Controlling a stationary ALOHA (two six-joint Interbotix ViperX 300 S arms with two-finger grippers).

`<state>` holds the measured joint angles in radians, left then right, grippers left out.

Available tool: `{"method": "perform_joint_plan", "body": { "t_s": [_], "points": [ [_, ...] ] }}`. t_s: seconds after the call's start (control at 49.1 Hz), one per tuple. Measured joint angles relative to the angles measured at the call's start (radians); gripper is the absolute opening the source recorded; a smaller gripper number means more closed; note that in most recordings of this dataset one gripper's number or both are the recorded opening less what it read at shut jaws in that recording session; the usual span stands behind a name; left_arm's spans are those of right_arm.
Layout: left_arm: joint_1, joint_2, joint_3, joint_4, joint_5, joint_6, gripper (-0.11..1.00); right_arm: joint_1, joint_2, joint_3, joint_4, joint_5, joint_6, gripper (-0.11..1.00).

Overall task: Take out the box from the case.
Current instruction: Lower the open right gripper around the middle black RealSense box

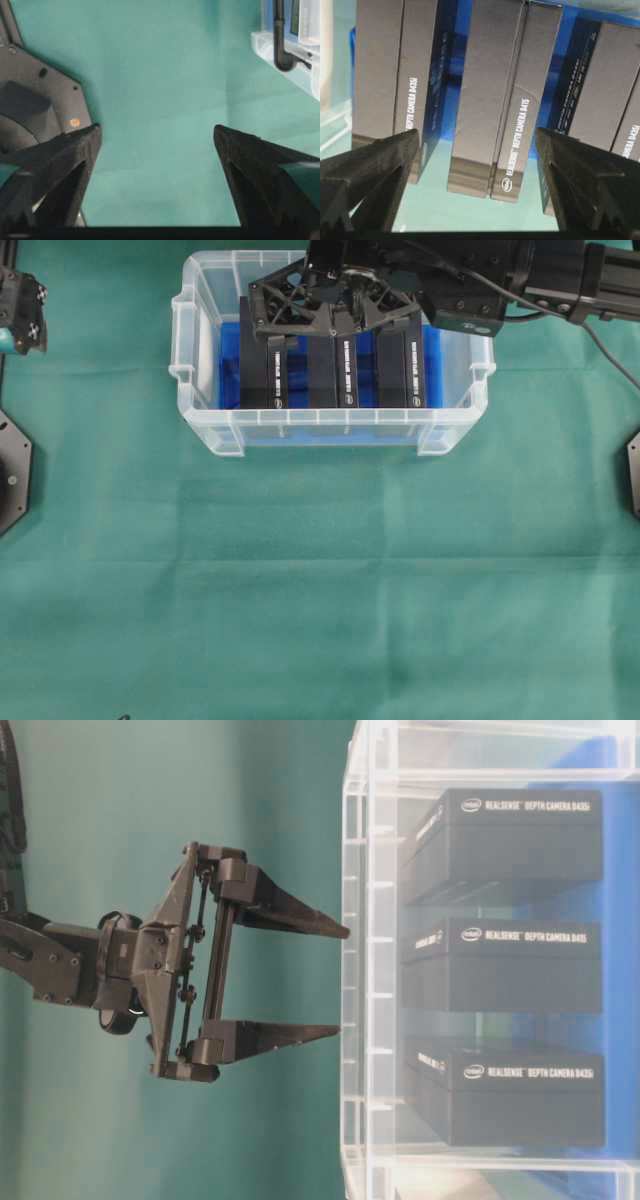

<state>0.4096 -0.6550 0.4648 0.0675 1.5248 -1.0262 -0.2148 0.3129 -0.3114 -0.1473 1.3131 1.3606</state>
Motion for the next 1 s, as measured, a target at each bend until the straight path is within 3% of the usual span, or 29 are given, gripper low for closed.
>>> {"method": "perform_joint_plan", "body": {
  "t_s": [0.997],
  "points": [
    [0.000,0.000,0.000,0.000,-0.002,0.002,0.98,0.000,0.021,0.003,0.000,0.002,0.000,0.95]
  ]
}}
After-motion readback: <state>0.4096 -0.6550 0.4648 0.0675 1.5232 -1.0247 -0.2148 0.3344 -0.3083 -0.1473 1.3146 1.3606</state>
